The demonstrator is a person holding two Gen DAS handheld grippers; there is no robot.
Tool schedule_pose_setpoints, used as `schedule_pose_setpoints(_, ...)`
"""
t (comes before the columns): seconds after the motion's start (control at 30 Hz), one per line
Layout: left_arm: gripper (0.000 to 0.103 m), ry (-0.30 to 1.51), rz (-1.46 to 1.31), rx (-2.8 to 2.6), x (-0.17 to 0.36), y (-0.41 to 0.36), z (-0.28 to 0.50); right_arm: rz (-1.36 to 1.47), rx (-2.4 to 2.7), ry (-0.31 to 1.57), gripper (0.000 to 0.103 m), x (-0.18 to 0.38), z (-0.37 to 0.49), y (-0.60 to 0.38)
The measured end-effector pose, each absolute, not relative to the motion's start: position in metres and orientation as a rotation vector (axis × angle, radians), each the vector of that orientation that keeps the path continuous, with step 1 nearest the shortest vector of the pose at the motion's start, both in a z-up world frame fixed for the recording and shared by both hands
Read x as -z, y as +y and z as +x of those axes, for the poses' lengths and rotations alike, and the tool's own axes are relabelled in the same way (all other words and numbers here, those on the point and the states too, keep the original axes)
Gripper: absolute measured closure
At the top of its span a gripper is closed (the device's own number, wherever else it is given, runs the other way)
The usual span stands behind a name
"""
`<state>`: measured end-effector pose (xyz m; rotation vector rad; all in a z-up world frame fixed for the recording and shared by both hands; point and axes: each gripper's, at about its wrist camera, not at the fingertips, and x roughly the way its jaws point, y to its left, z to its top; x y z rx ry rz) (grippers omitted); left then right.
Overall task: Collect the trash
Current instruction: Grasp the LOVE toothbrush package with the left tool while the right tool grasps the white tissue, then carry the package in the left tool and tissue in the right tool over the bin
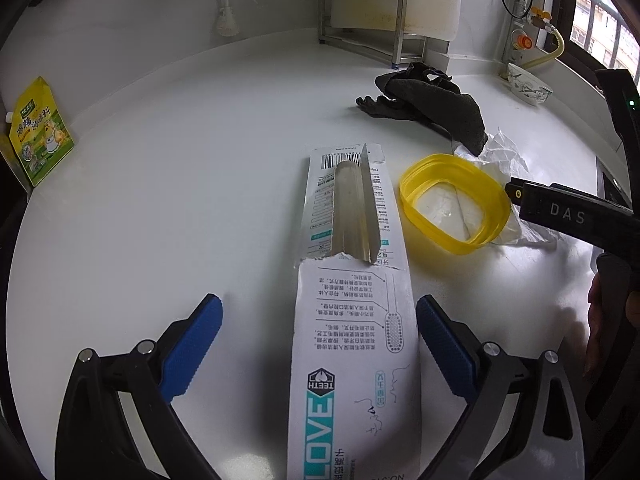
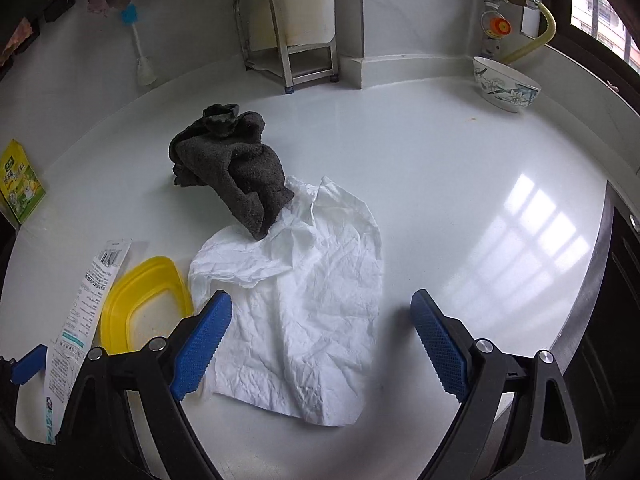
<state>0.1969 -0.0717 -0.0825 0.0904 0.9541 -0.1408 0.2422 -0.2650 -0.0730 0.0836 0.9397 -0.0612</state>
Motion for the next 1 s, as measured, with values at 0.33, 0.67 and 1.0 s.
schedule_pose_setpoints(0.33, 0.053, 0.928, 0.09, 0.158, 0.077, -0.068, 0.2, 0.005, 0.017, 0.946, 0.101, 0.067, 0.237, -0.247)
schedule_pose_setpoints(0.67, 0.053, 0.909, 0.074, 0.176, 0.069, -0.058, 0.196, 0.149, -0.004, 0.859, 0.101, 0.038, 0.221, -0.27)
schedule_pose_setpoints(1.0, 0.053, 0.86, 0.053, 0.194, 0.048, -0.046, 0.175, 0.163, 0.025, 0.76, 0.101, -0.006, 0.184, -0.271)
